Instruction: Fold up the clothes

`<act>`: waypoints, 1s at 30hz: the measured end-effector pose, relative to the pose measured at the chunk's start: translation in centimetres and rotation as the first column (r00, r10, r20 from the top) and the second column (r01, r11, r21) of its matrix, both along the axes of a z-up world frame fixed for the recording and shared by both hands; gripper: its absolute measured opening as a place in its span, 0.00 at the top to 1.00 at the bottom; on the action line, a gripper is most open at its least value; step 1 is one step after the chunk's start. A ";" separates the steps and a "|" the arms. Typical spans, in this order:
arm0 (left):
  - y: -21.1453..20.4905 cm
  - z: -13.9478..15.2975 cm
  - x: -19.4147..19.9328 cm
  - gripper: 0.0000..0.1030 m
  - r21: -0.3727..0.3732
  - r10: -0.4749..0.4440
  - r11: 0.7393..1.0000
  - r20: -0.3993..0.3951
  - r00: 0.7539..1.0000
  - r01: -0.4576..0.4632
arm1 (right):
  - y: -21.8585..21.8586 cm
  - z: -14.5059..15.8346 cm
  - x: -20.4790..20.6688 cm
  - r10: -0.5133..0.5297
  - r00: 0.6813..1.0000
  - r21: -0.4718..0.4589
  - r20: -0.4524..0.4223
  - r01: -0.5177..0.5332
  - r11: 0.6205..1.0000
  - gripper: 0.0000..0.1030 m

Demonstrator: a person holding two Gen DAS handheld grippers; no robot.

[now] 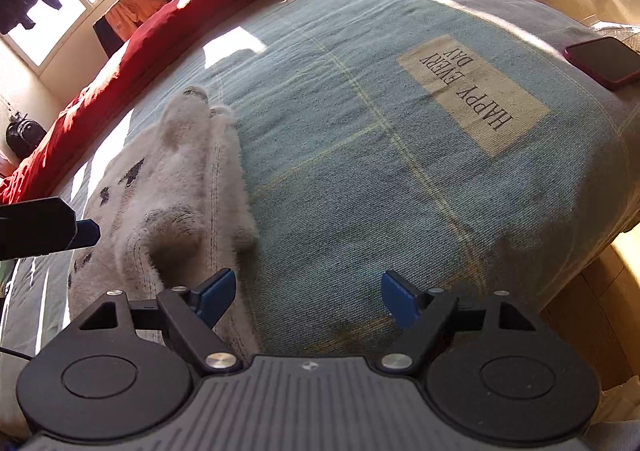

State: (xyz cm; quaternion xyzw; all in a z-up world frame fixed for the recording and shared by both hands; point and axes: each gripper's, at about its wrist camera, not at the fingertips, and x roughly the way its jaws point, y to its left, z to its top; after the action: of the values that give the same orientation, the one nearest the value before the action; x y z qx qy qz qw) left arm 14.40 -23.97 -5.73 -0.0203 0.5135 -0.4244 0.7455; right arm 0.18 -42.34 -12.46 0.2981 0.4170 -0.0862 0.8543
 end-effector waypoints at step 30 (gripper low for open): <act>-6.0 -2.4 11.2 0.01 0.125 0.042 0.991 0.101 0.994 -0.055 | -0.7 -0.5 0.4 0.030 0.998 0.078 0.059 -0.035 0.996 0.18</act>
State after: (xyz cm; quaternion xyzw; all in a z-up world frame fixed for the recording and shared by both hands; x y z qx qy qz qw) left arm 25.60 -29.95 -8.09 0.0358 0.5017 -0.3730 0.7797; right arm 0.60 -43.02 -12.96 0.3273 0.3998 -0.0471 0.8549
